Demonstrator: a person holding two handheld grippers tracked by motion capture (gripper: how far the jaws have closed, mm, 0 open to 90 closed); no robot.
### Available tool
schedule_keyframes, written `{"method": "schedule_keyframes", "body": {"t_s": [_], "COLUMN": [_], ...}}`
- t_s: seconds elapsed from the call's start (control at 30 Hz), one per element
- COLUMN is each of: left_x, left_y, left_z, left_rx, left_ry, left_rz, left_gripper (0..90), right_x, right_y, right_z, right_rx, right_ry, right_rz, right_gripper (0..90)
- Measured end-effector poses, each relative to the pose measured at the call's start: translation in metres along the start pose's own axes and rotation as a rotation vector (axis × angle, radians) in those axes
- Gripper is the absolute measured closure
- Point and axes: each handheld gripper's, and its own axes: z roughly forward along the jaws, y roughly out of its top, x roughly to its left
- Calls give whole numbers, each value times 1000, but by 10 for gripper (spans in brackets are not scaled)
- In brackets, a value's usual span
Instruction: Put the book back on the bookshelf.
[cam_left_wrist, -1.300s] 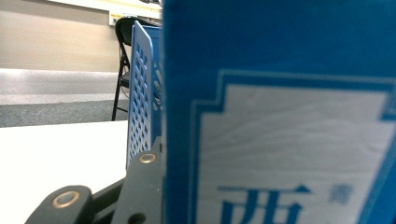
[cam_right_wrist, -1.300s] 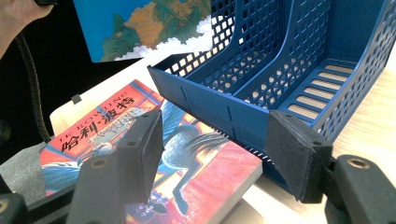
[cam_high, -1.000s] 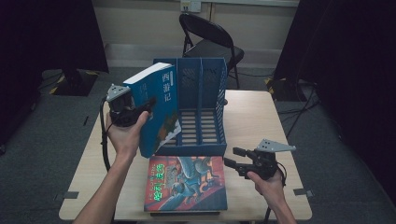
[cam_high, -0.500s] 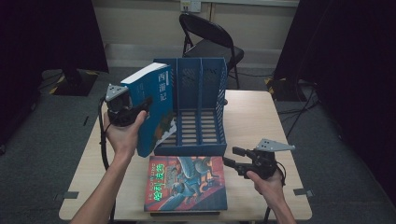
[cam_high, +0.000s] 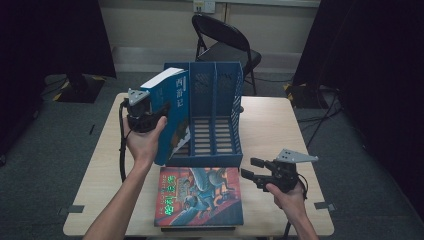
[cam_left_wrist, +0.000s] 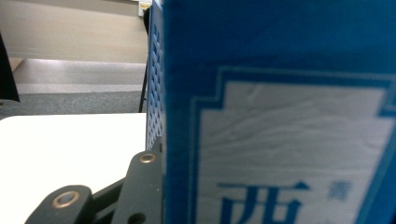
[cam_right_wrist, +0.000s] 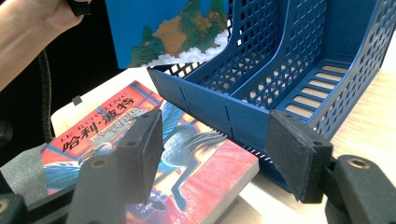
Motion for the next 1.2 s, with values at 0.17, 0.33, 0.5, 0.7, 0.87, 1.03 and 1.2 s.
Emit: {"method": "schedule_keyframes", "body": {"t_s": [0.17, 0.33, 0.5, 0.7, 0.87, 1.03, 1.2], "left_x": [0, 2, 3, 4, -1, -5, -6], "left_y": [0, 3, 4, 5, 1, -2, -9], "left_z": [8, 18, 26, 36, 42, 47, 47], "left_rx": [-7, -19, -19, -20, -33, -44, -53], "left_ry": [3, 15, 23, 39, 52, 57, 58], "left_rz": [-1, -19, -19, -28, -15, 5, -15], "left_gripper": [619, 620, 619, 619, 619, 619, 619], "right_x": [0, 0, -1, -3, -3, -3, -4], "right_y": [0, 0, 0, -1, -1, -1, -1], "right_z": [1, 2, 1, 1, 0, 0, -1], "right_rx": [2, 5, 2, 5, 3, 3, 1], "right_ry": [5, 8, 7, 9, 11, 13, 12], "right_rz": [-2, -4, -1, 1, 0, 1, 0], "right_gripper": [365, 365, 365, 363, 363, 362, 362]}}
